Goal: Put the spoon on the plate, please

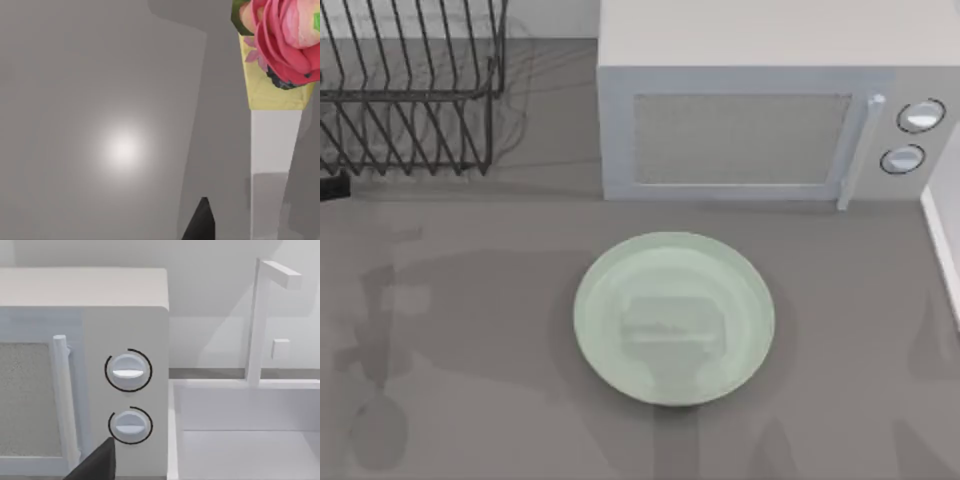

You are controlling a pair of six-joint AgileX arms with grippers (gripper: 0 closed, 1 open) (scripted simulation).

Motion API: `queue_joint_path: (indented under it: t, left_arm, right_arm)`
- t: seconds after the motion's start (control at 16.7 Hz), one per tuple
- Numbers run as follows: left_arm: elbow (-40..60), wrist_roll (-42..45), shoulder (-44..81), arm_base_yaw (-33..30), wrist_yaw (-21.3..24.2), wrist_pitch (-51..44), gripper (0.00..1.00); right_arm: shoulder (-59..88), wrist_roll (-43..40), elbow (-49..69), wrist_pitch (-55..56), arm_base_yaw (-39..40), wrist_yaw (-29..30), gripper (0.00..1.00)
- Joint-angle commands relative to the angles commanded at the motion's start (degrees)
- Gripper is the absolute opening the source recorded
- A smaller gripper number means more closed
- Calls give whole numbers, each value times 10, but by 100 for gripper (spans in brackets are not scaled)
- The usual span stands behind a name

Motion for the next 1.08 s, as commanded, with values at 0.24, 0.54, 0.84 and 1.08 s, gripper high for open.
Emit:
queue_joint_path:
  t: [0.24,0.54,0.84,1.08]
  left_arm:
    - [9,0,-7,0,0,-10,0]
    - [16,40,18,-38,-1,-9,0]
    - [69,222,106,-221,3,-20,0]
    - [158,402,186,-399,12,-41,0]
  right_arm:
    - [0,0,0,0,0,0,100]
    - [0,0,0,0,0,0,100]
    - [0,0,0,0,0,0,100]
    - [0,0,0,0,0,0,100]
